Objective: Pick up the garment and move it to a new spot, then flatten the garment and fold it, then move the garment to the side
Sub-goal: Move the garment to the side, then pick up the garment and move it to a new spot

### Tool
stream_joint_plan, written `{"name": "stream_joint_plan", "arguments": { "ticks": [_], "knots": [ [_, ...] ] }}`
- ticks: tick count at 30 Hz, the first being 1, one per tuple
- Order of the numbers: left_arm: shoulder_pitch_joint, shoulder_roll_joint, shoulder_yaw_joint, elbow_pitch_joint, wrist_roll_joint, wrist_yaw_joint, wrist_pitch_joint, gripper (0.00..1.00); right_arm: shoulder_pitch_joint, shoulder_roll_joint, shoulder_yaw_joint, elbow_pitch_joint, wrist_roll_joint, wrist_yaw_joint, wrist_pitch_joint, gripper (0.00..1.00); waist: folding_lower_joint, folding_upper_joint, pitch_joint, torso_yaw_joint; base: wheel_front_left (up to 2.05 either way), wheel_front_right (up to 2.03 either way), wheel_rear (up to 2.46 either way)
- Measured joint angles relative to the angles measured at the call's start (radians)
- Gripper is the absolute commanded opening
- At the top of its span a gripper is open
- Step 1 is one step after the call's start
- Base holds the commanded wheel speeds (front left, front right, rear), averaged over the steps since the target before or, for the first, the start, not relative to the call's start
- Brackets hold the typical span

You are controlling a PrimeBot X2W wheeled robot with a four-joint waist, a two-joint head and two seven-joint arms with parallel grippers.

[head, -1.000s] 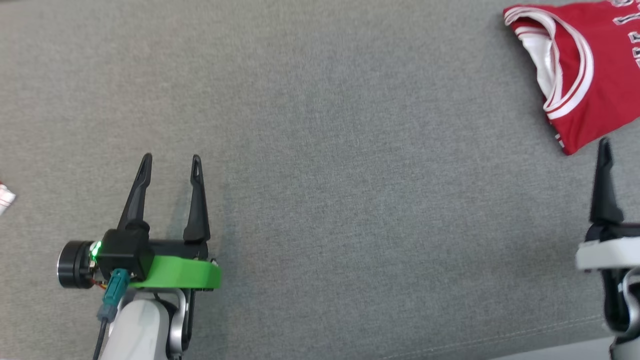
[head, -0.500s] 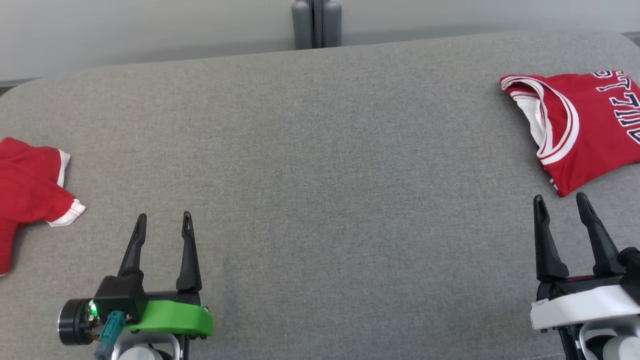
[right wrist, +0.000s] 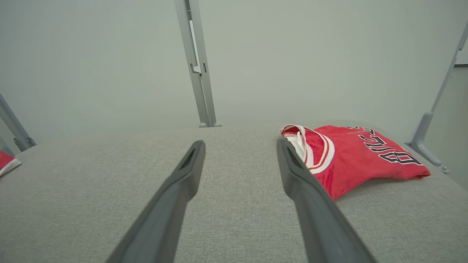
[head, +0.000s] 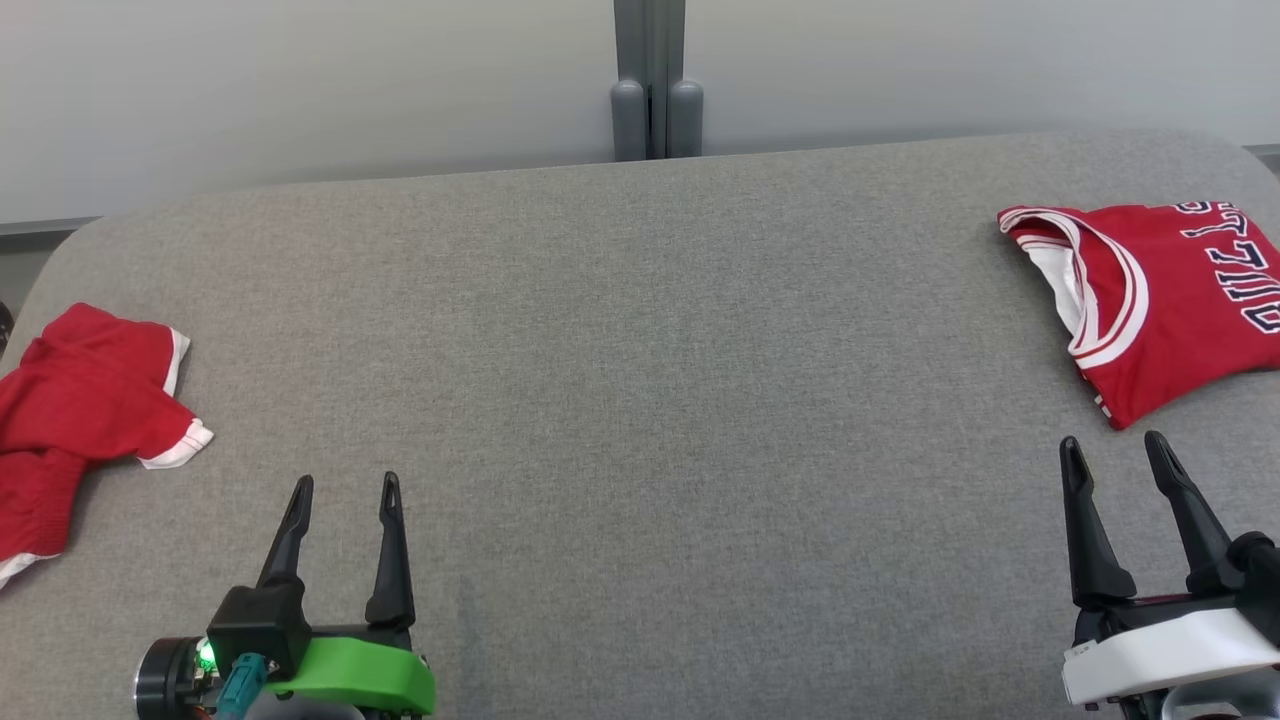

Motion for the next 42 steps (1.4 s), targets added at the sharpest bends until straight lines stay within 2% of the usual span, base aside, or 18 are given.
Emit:
{"name": "stream_joint_plan", "arguments": {
  "ticks": [9, 14, 23, 32, 37, 42],
  "knots": [
    [0.0, -0.001, 0.0, 0.008, -0.001, 0.0, 0.0, 1.0, 0.016, 0.003, -0.003, -0.008, -0.002, 0.0, 0.007, 1.0, 0.0, 0.0, -0.008, 0.006, 0.0, 0.0, 0.0],
    [-0.013, -0.004, -0.005, 0.009, 0.0, -0.004, 0.0, 1.0, 0.023, 0.005, -0.012, -0.024, -0.003, 0.0, 0.009, 1.0, 0.0, 0.0, -0.006, 0.036, 0.0, 0.0, 0.0],
    [-0.109, -0.034, 0.001, 0.007, 0.003, -0.029, -0.002, 1.0, 0.024, -0.002, 0.004, -0.101, -0.003, 0.0, 0.026, 1.0, 0.0, 0.0, 0.011, 0.205, 0.0, 0.0, 0.0],
    [-0.126, -0.052, 0.038, 0.01, 0.003, -0.047, -0.002, 1.0, 0.009, -0.019, 0.027, -0.129, -0.004, 0.0, 0.047, 1.0, 0.0, 0.0, 0.031, 0.39, 0.0, 0.0, 0.0],
    [-0.125, -0.058, 0.064, 0.003, 0.004, -0.051, -0.002, 1.0, -0.006, -0.028, 0.034, -0.143, -0.005, 0.0, 0.055, 1.0, 0.0, 0.0, 0.044, 0.451, 0.0, 0.0, 0.0],
    [-0.127, -0.062, 0.086, -0.003, 0.011, -0.051, -0.001, 1.0, -0.027, -0.044, 0.043, -0.158, -0.005, 0.0, 0.068, 1.0, 0.0, 0.0, 0.073, 0.465, 0.0, 0.0, 0.0]
  ]
}}
